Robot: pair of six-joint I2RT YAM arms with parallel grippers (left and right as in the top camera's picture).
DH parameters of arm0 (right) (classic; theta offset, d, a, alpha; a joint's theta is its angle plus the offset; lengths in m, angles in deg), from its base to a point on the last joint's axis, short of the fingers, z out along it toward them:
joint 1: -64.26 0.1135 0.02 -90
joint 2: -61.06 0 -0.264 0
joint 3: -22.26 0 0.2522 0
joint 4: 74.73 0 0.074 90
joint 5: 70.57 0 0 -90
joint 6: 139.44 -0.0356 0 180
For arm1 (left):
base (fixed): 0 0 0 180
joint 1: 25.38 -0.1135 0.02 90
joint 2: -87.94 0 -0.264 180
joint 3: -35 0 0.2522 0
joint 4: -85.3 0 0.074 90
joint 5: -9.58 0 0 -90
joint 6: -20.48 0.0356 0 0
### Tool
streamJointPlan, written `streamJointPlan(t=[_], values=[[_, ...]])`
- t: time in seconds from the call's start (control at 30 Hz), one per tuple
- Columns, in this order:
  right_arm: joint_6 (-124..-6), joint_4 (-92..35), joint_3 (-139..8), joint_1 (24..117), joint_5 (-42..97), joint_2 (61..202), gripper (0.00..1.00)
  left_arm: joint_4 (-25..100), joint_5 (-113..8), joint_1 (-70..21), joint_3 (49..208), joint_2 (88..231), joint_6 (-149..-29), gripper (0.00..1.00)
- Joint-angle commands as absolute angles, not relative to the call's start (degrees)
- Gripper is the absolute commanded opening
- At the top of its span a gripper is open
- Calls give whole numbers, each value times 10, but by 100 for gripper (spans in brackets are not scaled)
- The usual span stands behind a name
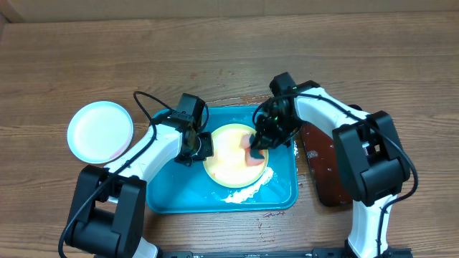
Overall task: Clean dirty plates on tray and stack at the side
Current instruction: 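Scrub the yellow plate with the sponge while the left gripper holds it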
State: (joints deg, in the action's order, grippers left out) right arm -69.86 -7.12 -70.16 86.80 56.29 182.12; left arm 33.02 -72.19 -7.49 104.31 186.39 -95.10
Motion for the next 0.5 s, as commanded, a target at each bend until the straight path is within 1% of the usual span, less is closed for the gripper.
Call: streamJointPlan(t=[0.0,0.23,0.43,0.47], values=[[-566,-57,-684,900,626,1846,4,330,-762,-84,1037,1873,-970,4],[-574,-66,-684,965,658,1846,4,337,-761,-84,1037,1873,-974,4],[-651,-139,-684,997,682,1846,4,337,-761,-84,1037,1873,-974,4],[-694,-174,-684,1000,686,1846,4,337,-761,-84,1037,1873,-974,5]])
